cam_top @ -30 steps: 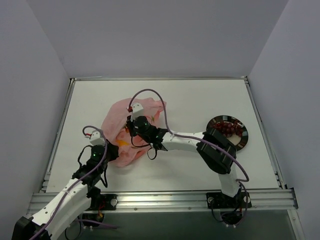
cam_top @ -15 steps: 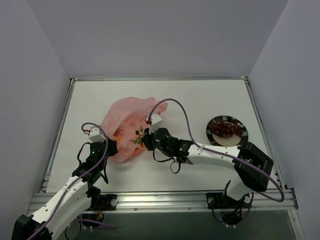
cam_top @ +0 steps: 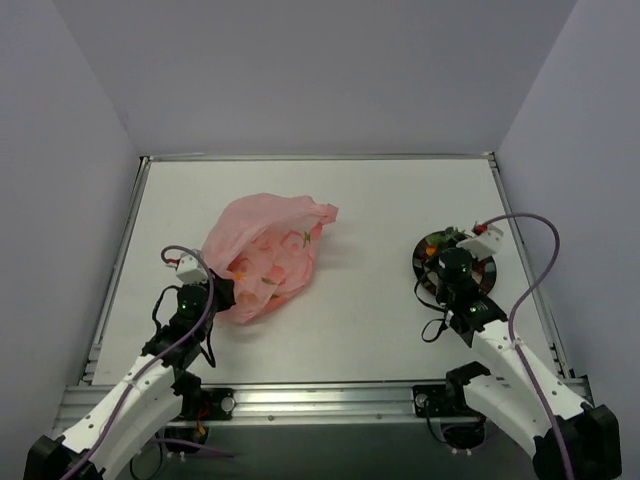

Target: Take the fake fruits out of the plastic bag

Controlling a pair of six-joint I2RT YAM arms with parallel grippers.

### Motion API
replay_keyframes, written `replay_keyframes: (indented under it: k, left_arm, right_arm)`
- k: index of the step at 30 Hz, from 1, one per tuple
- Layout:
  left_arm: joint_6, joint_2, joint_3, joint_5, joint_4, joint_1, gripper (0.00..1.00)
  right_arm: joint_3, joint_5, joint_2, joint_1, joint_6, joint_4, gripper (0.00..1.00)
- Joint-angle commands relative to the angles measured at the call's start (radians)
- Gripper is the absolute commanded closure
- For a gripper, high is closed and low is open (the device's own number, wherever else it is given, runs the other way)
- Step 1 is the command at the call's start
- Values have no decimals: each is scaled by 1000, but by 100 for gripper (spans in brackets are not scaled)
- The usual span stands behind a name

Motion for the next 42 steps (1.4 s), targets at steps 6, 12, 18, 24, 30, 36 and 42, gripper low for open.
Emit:
replay_keyframes:
  k: [6,12,18,24,30,36,42]
  left_arm:
    - [18,-1,50,5,30,-8,98]
    - [15,4,50,8,36,-14,97]
    - [14,10,49,8,39,-16,98]
    - [14,13,49,8,41,-16,98]
    - [12,16,49,5,36,-14,98]
    - [-17,-10,33,-7,-2,-11,98]
    - [-81,-82,16,-75,-148,-11,98]
  right_arm:
    - [-82,29,45,-392,144,-101,100]
    - [-85,-146,152,-581,111,-15,100]
    - [-68,-254,198,-609,127,-35,84]
    - [-99,-204,142,-609,173,-84,24]
    - [-80,-311,-64,-557,150,-66,29]
    - [47,-448,12,-109,-17,98,68]
    - [351,-543,422,395,-226,147,77]
